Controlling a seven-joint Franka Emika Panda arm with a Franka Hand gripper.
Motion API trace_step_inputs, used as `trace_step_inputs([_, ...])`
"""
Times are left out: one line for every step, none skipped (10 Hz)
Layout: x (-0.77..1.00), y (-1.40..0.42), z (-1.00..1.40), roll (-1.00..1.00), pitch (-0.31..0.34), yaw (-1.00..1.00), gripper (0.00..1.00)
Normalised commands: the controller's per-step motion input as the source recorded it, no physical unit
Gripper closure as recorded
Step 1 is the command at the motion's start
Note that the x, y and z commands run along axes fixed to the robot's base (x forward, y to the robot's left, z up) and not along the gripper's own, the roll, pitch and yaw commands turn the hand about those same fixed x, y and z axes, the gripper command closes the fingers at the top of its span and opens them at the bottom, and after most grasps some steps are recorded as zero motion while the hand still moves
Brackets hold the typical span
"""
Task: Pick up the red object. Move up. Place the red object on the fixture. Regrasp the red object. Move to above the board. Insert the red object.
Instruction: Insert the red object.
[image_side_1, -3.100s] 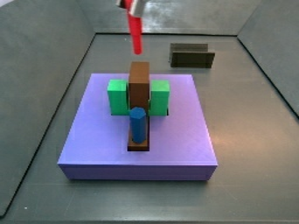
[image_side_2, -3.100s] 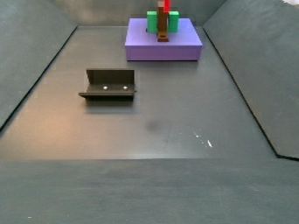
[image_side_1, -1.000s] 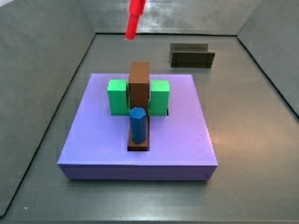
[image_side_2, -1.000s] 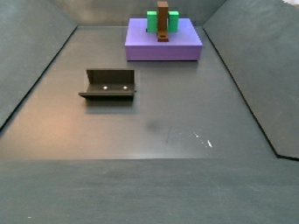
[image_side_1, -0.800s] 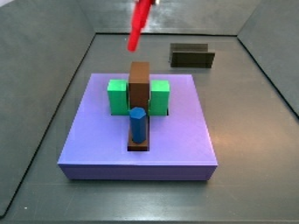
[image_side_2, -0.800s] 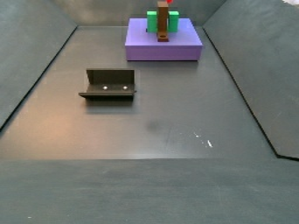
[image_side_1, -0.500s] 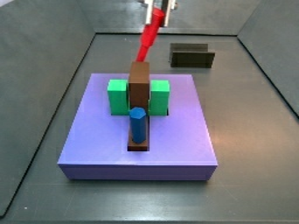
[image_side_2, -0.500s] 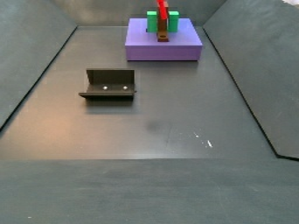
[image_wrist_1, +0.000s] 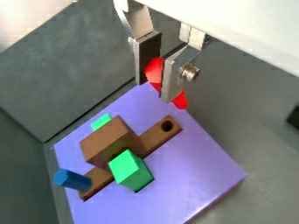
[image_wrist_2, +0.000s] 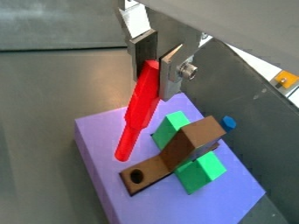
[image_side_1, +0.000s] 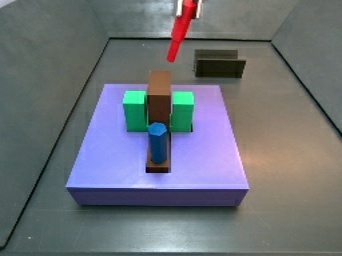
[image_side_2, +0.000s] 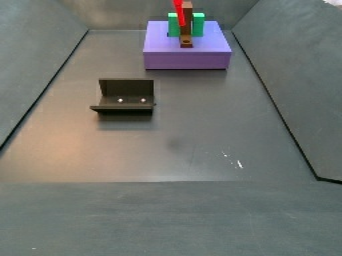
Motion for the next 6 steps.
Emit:
trace_step_inputs([0.04,0.25,0.03,-0.50,-0.474,-0.19,1.00])
trace_step_inputs([0.03,0.25,0.04,-0.50,-0.469,-0.19,1.00])
trace_step_inputs([0.00,0.23,0.03,-0.50,-0.449,-0.18,1.00])
trace_step_inputs([0.00,0.21,0.03,-0.50,-0.437,-0.17,1.00])
trace_step_inputs([0.00,0.20,0.05,-0.50,-0.426,-0.17,1.00])
trace_step_inputs([0.00,0.24,0.06,-0.50,-0.433,-0.15,1.00])
